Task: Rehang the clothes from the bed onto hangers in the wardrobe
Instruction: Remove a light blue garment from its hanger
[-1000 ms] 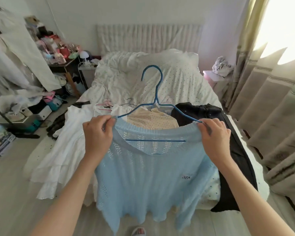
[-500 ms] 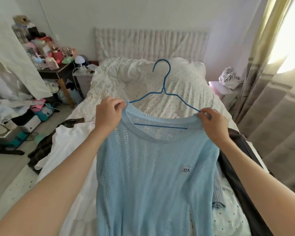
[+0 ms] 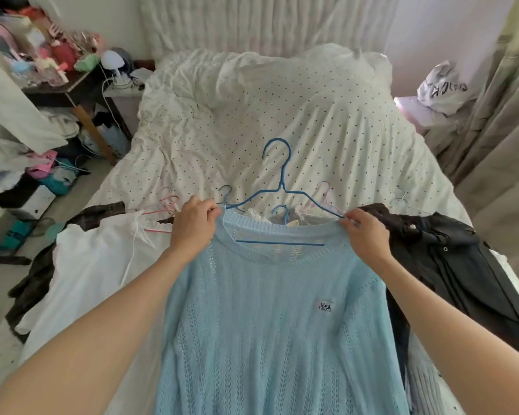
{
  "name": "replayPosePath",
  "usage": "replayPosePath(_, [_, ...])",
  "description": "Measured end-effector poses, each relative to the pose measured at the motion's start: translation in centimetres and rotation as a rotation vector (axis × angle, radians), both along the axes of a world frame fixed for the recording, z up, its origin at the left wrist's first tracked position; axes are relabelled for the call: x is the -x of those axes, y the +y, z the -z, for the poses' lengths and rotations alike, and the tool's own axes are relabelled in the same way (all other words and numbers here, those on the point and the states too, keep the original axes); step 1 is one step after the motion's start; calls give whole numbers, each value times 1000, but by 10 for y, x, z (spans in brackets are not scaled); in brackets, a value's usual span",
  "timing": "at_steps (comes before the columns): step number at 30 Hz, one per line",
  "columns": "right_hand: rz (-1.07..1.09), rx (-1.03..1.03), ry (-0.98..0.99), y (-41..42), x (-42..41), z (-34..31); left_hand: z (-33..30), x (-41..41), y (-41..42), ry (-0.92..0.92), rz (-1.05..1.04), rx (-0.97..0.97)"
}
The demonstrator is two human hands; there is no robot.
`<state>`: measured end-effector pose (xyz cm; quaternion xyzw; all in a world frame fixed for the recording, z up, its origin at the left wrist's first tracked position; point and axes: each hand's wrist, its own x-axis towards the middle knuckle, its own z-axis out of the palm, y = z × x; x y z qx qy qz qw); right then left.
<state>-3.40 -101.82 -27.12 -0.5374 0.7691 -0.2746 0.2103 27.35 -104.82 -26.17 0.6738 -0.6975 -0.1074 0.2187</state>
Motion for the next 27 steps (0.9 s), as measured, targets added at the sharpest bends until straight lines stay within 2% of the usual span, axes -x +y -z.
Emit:
replayPosePath(6, [37,-167,-74,-71,14,103,88,16,-72,-176,-2,-134])
replayPosePath(15, [67,-355,-89,-120,33,207,197,36,-121,-276,25,-366])
replayPosePath(18, [29,-394,-46,-120,28,222,210,35,-122,-300,4,-416])
replayPosePath(21, [-85,-465,18,-115,27,226,213,36,-119,-237,12,-524])
replayPosePath(24, [-189,-466,62,-103,28,220,203,39,-107,-241,81,-583])
replayPosePath(27, [-307,-442,196,-79,25,202,184,50,-75,-150,91,-579])
